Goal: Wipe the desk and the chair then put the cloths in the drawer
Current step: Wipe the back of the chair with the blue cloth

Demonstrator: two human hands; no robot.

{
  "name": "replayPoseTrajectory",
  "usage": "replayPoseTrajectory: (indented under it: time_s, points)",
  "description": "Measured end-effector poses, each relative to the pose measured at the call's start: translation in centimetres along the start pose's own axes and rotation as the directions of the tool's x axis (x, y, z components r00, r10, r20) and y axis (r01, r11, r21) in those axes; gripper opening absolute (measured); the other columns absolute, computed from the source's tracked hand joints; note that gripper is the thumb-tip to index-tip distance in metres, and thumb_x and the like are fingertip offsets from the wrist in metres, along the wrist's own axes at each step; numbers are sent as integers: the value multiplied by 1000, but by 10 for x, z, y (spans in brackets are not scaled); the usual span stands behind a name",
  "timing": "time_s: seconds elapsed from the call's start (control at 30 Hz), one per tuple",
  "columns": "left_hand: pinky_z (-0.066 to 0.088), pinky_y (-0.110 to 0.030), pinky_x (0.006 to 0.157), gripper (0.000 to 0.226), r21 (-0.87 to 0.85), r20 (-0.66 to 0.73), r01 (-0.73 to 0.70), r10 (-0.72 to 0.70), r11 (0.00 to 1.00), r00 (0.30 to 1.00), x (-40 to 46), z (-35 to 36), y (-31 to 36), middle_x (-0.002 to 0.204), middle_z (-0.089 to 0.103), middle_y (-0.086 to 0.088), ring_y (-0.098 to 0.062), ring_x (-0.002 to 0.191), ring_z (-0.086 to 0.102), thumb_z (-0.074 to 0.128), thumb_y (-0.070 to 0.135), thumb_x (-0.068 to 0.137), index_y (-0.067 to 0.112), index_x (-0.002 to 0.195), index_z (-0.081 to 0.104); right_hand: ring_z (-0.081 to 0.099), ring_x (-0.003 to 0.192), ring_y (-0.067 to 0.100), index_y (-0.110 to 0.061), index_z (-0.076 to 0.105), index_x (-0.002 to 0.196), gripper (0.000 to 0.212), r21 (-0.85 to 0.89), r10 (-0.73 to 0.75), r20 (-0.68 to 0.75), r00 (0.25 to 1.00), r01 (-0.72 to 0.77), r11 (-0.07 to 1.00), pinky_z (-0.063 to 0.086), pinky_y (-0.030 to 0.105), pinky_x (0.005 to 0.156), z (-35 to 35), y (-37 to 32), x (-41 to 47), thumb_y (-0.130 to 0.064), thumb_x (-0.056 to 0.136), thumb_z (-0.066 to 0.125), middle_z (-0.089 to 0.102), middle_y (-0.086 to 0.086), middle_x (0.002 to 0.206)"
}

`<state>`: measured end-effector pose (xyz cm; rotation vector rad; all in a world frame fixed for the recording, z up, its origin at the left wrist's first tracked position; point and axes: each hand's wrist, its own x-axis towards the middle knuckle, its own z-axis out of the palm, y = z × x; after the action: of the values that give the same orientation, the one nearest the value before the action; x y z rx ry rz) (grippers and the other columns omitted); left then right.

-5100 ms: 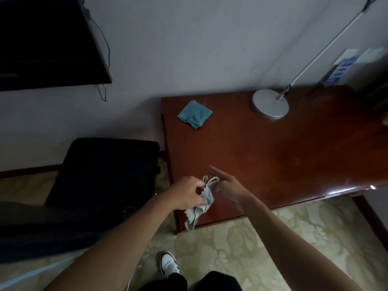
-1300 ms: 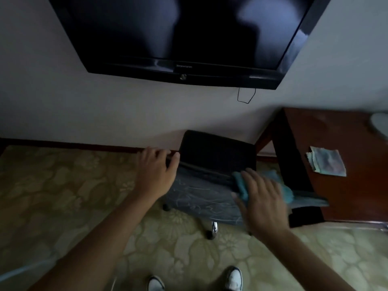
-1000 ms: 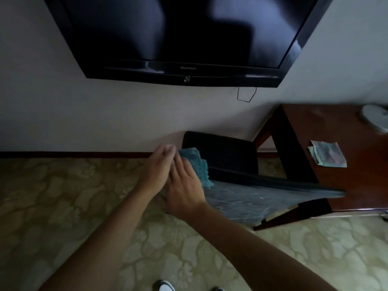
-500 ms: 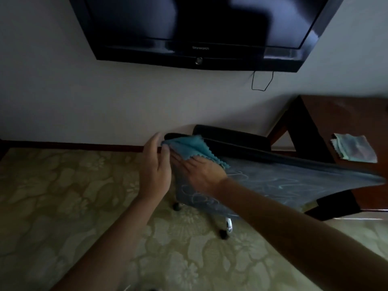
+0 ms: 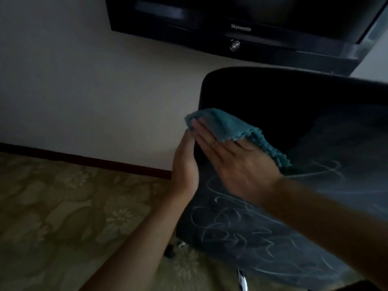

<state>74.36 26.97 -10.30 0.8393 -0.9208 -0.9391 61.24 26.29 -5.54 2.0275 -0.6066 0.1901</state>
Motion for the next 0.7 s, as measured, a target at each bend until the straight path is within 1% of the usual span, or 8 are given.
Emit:
replayPoseTrajectory:
  time_s: [0.13,0.17,0.27,0.33,0.43,0.57,0.63,0.7]
  points:
    - [48,-14,87,38,-65,4,72,-72,995,997,-3,-22,-32,97,76,12,2,99,67,28,31,108,24,106,65,28,146,31,0,20,153,56,76,67,59,996,-72,995,28,42,118,38,-59,-20,-10,100,9,13,17,162]
    - [49,-13,86,38,-44,14,59,-58,997,998,-6,-26,-40,99,76,11,1,99,67,27,33,107,25,107,65,26,147,31,0,23,153,55,88,69,35,997,-72,994,29,43,118,43,-66,-21,-10,100,13,13,17,162]
    - [47,-27,103,40,-47,48,-4,7,999,999,-17,-32,-59,126,67,-5,-13,119,62,35,42,103,22,125,62,20,148,32,-4,34,150,60,56,1,-78,997,3,998,17,47,120,36,-56,-21,-20,94,47,20,15,160]
    - [49,-26,99,45,-88,29,-27,30,996,999,-18,-29,-55,125,66,-10,-14,114,63,40,41,104,10,130,61,20,148,32,-6,37,149,62,-33,36,-180,983,-43,999,9,49,121,18,-28,-18,-25,92,54,26,15,159]
    - [50,-16,77,27,-45,-6,-118,118,992,993,-17,-20,-30,105,68,-3,-4,90,66,44,30,105,13,111,64,16,150,32,-4,31,151,58,-154,170,-302,938,-224,962,0,49,121,-15,14,-10,-25,99,44,21,15,161]
    - [47,-11,62,18,-13,-6,-187,187,982,982,-19,-1,6,94,66,3,1,75,66,49,19,102,12,115,59,0,151,29,-5,17,155,63,-113,257,-294,920,-301,947,-6,48,122,-19,13,-17,-29,99,34,8,14,163]
    - [49,-17,71,20,13,5,-207,207,978,978,-23,2,9,96,68,4,-7,85,67,52,26,101,16,117,59,-10,150,28,-5,11,156,65,-84,270,-243,932,-298,951,-10,47,121,9,-18,-38,-31,101,36,0,13,163]
    - [51,-31,87,37,122,18,-254,254,959,967,-24,0,-1,108,69,5,-11,100,67,57,45,92,24,121,57,-15,150,29,-6,8,156,74,-60,216,-125,968,-225,972,-13,46,120,49,-58,-68,-35,99,45,-5,12,163]
